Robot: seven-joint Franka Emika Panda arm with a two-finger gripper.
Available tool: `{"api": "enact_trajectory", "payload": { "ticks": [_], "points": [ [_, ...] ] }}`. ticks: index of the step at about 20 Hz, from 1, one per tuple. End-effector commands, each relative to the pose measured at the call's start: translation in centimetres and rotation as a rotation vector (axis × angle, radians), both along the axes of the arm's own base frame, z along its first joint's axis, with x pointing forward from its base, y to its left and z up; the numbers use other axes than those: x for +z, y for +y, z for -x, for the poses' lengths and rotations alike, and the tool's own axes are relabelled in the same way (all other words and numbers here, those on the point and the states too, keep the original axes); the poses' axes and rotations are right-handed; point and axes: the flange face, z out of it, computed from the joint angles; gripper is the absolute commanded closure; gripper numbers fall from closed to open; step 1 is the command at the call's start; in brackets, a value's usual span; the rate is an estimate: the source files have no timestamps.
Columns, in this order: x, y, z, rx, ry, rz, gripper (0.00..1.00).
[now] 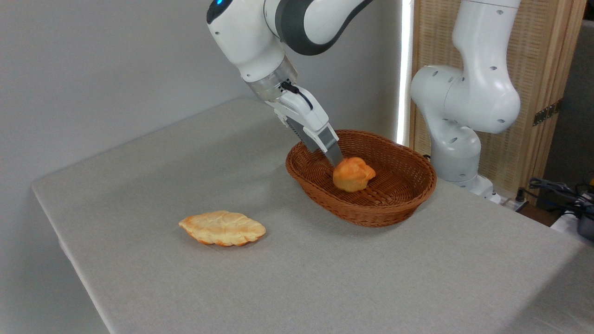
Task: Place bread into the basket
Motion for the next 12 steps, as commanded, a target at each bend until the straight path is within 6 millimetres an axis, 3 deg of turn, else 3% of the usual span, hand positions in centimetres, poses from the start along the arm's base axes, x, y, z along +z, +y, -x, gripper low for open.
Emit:
{"api": "enact_trajectory", "payload": {
  "ticks": [1, 3, 6, 10, 12],
  "points": [
    [2.7, 0.1, -1.5, 0.013, -0.080, 0.027, 0.00],
    [5.2, 0.0, -2.6, 0.019, -0.150, 0.049, 0.00],
    [8.2, 1.4, -5.0, 0.062, -0.291, 0.094, 0.00],
    [10.0, 3.4, -9.0, 0.123, -0.453, 0.141, 0.00],
    [9.6, 4.7, -10.6, 0.154, -0.471, 0.146, 0.00]
  ]
}}
